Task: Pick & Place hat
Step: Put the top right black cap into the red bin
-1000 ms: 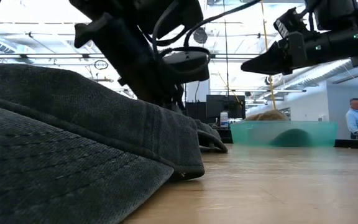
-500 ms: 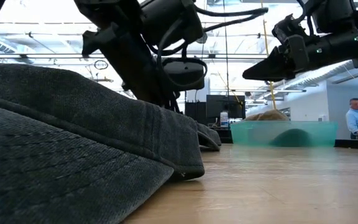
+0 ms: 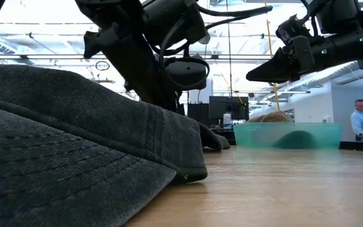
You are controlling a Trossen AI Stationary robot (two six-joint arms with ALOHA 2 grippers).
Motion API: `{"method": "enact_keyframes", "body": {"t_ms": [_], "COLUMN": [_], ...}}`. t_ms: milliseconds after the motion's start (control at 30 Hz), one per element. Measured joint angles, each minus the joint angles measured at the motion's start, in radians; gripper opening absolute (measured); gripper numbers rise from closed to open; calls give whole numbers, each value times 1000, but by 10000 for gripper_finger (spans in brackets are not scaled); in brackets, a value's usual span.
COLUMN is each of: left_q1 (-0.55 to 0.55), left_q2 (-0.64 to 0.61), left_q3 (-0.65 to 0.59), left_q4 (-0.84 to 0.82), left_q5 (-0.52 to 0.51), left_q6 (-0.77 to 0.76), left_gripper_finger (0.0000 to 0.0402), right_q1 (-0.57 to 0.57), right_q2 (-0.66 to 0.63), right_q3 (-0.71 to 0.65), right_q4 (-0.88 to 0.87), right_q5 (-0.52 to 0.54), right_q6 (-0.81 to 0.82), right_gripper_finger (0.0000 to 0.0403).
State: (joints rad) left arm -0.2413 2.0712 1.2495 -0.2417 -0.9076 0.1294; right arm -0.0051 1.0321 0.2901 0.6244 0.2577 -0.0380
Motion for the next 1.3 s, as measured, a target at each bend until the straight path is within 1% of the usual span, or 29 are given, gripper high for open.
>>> {"method": "enact_keyframes", "body": {"t_ms": [167,233,300,367,433,500,600,667,767,833,933,1067,1200,1300], "left_q1": [-3,-5,-1,7,19,25,21,12,-13,-28,-36,-21,-1,16], "left_q2": [-15,-45,-79,-126,-175,-220,-288,-326,-368,-392,-429,-489,-559,-612], "left_q3": [0,0,0,0,0,0,0,0,-10,-24,-56,-143,-259,-322], "left_q4": [-45,-107,-183,-274,-355,-435,-501,-524,-561,-613,-710,-788,-798,-810], "left_q5": [-140,-161,-162,-155,-175,-206,-240,-261,-327,-361,-363,-367,-375,-360], "left_q6": [0,-11,-48,-101,-157,-215,-279,-290,-285,-280,-312,-416,-503,-571], "left_gripper_finger": [22,12,13,23,29,25,12,13,23,22,11,18,33,19], "right_q1": [0,0,0,0,0,0,0,0,6,14,25,27,27,27], "right_q2": [0,0,0,0,0,0,0,0,0,0,0,0,0,0], "right_q3": [0,0,0,0,0,0,0,0,0,0,0,0,0,0], "right_q4": [-11,-23,-33,-40,-40,-44,-50,-53,-63,-73,-76,-71,-86,-98], "right_q5": [0,0,0,0,0,0,-1,-1,0,-1,0,0,0,-1], "right_q6": [0,1,15,28,39,56,73,83,101,106,106,106,132,146], "right_gripper_finger": [100,100,100,100,100,100,100,100,100,100,100,100,100,100]}}
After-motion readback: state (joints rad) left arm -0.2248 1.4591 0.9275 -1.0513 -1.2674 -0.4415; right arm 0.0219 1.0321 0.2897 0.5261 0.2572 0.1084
